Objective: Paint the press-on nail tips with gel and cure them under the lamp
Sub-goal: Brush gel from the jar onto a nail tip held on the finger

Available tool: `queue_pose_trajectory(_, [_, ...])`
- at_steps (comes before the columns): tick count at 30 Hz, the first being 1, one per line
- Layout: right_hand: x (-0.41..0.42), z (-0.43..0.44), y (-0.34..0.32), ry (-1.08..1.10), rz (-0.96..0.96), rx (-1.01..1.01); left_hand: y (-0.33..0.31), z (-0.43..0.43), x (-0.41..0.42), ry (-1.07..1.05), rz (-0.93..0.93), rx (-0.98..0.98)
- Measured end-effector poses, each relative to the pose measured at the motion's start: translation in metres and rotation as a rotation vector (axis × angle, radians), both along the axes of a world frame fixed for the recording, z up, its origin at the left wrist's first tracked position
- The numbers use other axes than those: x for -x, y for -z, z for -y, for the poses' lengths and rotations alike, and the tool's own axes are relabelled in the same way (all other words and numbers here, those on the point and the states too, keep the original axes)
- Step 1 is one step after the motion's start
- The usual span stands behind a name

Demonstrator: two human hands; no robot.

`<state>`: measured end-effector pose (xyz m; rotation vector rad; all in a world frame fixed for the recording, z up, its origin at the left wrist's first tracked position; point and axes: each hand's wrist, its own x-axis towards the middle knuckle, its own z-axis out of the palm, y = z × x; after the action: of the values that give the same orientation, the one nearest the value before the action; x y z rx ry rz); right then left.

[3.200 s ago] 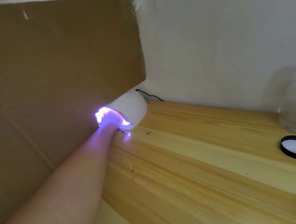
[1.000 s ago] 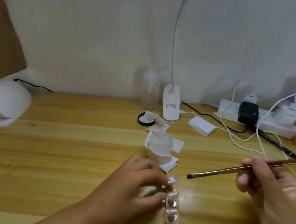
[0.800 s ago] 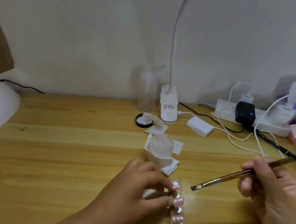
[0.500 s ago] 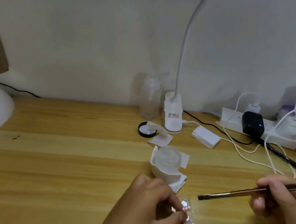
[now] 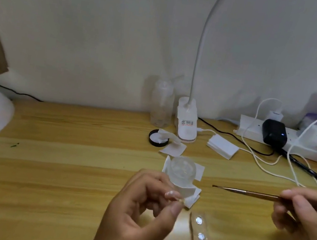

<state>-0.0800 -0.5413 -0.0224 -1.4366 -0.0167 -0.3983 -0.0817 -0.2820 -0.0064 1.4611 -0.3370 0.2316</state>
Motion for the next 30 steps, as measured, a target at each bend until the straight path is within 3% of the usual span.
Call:
queue_pose_trajectory(3, [-0.002,0.006,-0.016,-0.079,-0.030,0.126,0.001,-0.003,-0.007,0.011,-0.173,0.176])
queue_pose_trajectory(7, [-0.010,0.000,-0.057,-0.240,-0.035,0.303,0.005,-0.004,-0.017,0.027,-0.305,0.253])
queue_pose_trajectory(10, [-0.021,-0.016,-0.068,-0.225,-0.002,0.300,0.006,-0.005,-0.020,0.046,-0.409,0.314])
queue_pose_trajectory(13, [-0.036,-0.025,-0.068,-0.160,-0.102,0.391,0.004,-0.006,-0.021,0.065,-0.529,0.427])
queue_pose_trajectory(16, [-0.028,-0.044,-0.078,-0.178,0.164,0.696,-0.001,-0.008,-0.023,0.144,-0.625,0.566])
queue_pose_trajectory(20, [-0.031,-0.065,-0.082,-0.163,0.238,0.982,-0.006,-0.011,-0.023,0.295,-0.688,0.582])
queue_pose_trajectory(30, [-0.029,-0.077,-0.079,-0.308,0.259,0.801,0.005,-0.014,-0.025,0.503,-0.629,0.380])
